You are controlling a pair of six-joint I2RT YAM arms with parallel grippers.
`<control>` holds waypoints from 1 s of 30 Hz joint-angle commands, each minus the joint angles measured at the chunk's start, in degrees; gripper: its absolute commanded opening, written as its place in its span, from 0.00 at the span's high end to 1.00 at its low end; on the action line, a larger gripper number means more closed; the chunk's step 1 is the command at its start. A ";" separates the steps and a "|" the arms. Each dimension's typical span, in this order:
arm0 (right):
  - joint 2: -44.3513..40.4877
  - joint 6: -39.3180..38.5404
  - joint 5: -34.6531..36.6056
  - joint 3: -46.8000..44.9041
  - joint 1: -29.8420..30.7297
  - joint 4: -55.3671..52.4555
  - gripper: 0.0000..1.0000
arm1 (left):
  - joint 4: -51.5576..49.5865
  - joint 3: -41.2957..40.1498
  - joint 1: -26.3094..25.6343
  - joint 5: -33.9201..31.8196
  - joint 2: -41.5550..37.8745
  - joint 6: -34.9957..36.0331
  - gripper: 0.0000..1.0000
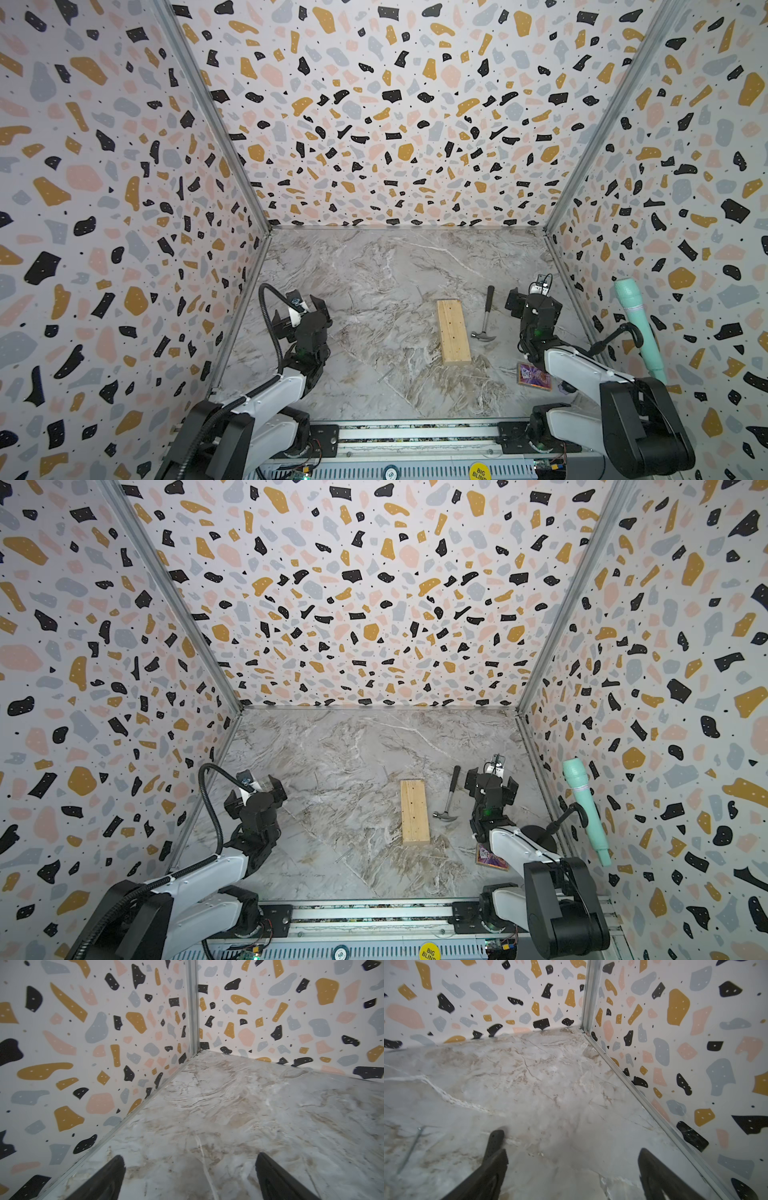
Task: Use a claw hammer to pull out a nail
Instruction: Reset both arms
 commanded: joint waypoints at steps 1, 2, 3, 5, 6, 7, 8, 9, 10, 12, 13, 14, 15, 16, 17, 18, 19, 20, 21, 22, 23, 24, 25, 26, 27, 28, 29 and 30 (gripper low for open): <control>2.09 -4.92 -2.46 -0.44 -1.10 10.78 0.01 | 13.55 -2.68 2.06 -1.81 -0.22 2.45 0.00; 3.24 -4.86 -3.24 -0.42 -1.33 10.86 0.01 | 15.48 -3.70 2.84 -1.09 0.37 2.02 0.00; 4.24 -4.74 -3.65 -0.75 -1.37 11.94 0.01 | 17.38 -4.50 3.38 -0.50 1.05 1.98 0.00; 6.33 -5.33 -4.78 -1.62 -1.55 14.86 0.01 | 21.31 -5.71 4.03 0.26 3.17 2.17 0.00; 7.55 -5.78 -4.87 -2.11 -1.55 16.90 0.01 | 23.26 -6.07 3.99 0.54 4.38 2.71 0.00; 7.72 -5.64 -4.79 -1.53 -1.55 15.68 0.01 | 24.85 -6.27 4.08 1.01 5.67 3.38 0.00; 7.72 -5.99 -6.64 -1.22 -1.72 15.04 0.01 | 26.15 -6.21 4.16 1.35 6.98 4.00 0.00; 7.76 -6.95 -7.77 -1.66 -1.90 16.12 0.01 | 28.13 -6.19 4.31 2.09 8.89 4.31 0.00; 7.42 -7.18 -8.95 -1.69 -1.91 15.68 0.01 | 29.67 -6.09 4.50 3.81 10.76 4.48 0.00; 6.51 -7.87 -10.65 -2.68 -2.08 16.91 0.01 | 31.33 -5.12 4.52 8.11 14.56 6.59 0.00; 5.85 -8.05 -11.44 -3.44 -2.25 17.76 0.01 | 31.08 -4.28 4.52 10.13 16.36 7.35 0.00; 5.13 -8.20 -12.22 -4.35 -2.19 18.67 0.01 | 33.00 -3.78 4.52 10.82 18.40 8.21 0.00; 4.24 -8.57 -13.33 -5.32 -2.26 19.52 0.01 | 35.32 -4.11 4.81 11.76 19.49 8.45 0.00; 3.41 -8.95 -14.60 -6.30 -2.32 20.59 0.01 | 33.87 -4.19 5.04 13.21 18.78 8.52 0.00; 2.91 -9.34 -16.04 -6.82 -2.41 20.98 0.01 | 31.20 -3.65 5.21 14.58 17.70 8.74 0.00; 2.59 -9.88 -17.98 -7.25 -2.60 21.39 0.01 | 28.54 -2.65 5.66 16.21 17.18 8.62 0.00; 2.65 -9.64 -19.94 -7.29 -2.71 21.60 0.01 | 28.77 -2.30 6.51 17.70 17.79 8.36 0.00; 3.11 -8.95 -21.90 -7.46 -2.90 22.93 0.01 | 28.49 -1.95 7.22 19.01 18.14 8.07 0.00; 4.32 -8.15 -24.62 -8.34 -3.10 26.78 0.01 | 27.65 -1.76 7.81 20.25 17.81 7.83 0.00; 6.71 -8.96 -26.86 -9.12 -2.99 31.10 0.01 | 26.92 -1.59 8.11 20.95 17.53 7.67 0.00; 9.20 -9.28 -27.36 -8.76 -2.89 32.02 0.01 | 27.02 -1.49 8.21 21.08 17.67 7.59 0.00; 12.79 -9.18 -26.79 -8.85 -2.62 34.95 0.01 | 27.26 -1.62 8.29 21.17 17.81 7.58 0.00; 16.61 -9.70 -26.03 -9.36 -2.24 42.06 0.01 | 27.02 -1.54 8.30 21.25 17.69 7.55 0.00; 17.09 -9.95 -26.05 -9.30 -2.12 43.05 0.01 | 26.91 -1.52 8.30 21.21 17.68 7.57 0.00; 15.23 -9.97 -26.34 -8.32 -2.08 37.55 0.01 | 26.91 -1.45 8.30 21.21 17.68 7.54 0.00; 14.20 -9.99 -26.67 -7.32 -2.15 33.42 0.01 | 26.93 -1.45 8.30 21.20 17.68 7.53 0.00; 14.71 -10.08 -26.76 -7.28 -2.07 33.95 0.01 | 26.91 -1.46 8.30 21.20 17.70 7.58 0.00; 15.35 -9.83 -26.41 -6.93 -2.01 34.64 0.01 | 26.91 -1.45 8.30 21.14 17.68 7.60 0.00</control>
